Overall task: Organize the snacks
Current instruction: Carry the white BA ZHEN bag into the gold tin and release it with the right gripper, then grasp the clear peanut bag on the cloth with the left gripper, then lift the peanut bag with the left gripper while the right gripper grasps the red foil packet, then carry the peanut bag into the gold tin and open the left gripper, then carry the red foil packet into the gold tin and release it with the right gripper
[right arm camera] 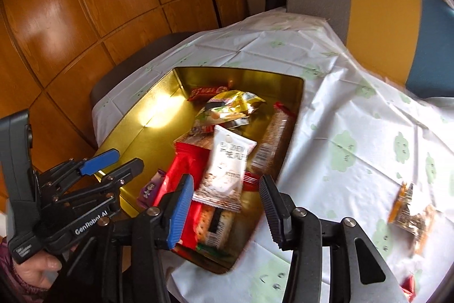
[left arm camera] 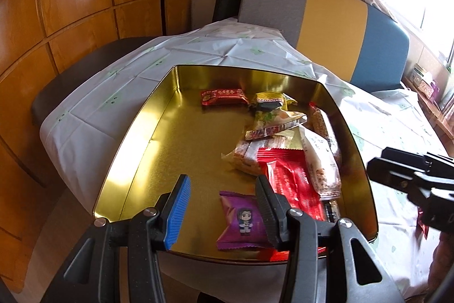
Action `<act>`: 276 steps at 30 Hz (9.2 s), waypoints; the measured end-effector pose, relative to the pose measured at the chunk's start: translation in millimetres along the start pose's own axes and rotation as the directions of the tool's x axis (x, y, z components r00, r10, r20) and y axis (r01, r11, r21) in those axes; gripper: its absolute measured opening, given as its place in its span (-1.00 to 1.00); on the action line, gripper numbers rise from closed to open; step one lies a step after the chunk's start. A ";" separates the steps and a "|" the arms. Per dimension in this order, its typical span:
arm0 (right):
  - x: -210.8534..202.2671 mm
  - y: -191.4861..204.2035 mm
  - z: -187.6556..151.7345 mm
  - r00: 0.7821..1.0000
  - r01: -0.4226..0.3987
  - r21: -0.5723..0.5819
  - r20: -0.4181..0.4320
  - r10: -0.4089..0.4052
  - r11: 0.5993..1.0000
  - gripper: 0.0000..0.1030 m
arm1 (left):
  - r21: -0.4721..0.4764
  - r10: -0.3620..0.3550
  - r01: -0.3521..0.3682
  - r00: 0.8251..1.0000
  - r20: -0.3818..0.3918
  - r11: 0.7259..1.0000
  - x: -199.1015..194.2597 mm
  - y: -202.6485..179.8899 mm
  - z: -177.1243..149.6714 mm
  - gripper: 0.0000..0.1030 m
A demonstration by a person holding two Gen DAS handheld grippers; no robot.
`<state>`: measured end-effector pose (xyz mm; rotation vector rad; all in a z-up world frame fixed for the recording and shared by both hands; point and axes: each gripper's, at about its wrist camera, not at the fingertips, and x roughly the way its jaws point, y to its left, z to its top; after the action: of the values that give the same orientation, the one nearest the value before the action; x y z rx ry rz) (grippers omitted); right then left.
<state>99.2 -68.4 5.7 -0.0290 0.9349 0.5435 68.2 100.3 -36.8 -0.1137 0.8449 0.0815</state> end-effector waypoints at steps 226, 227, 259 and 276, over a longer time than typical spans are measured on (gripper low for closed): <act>-16.1 -172.9 -110.0 0.880 0.366 -0.045 -0.310 -0.361 0.930 -0.09 | -0.176 -0.016 -0.003 0.994 -0.105 0.984 56.9 29.2 29.5 0.36; -16.4 -172.8 -110.1 0.879 0.367 -0.043 -0.311 -0.361 0.929 -0.09 | -0.167 -0.018 0.002 0.995 -0.098 0.986 52.7 27.0 28.4 0.36; -21.9 -158.4 -112.4 0.868 0.399 -0.105 -0.276 -0.412 0.911 -0.12 | -0.044 -0.012 0.012 1.000 -0.015 0.999 6.4 -3.0 6.1 0.36; -29.3 -169.6 -101.2 0.884 0.371 -0.003 -0.304 -0.355 0.928 -0.20 | -0.042 0.047 -0.048 0.998 -0.035 0.998 -7.5 28.8 7.8 0.07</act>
<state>86.3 -253.5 -67.8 -0.2394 1.2082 0.1628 65.6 129.6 -28.0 -0.1351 0.8804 0.1428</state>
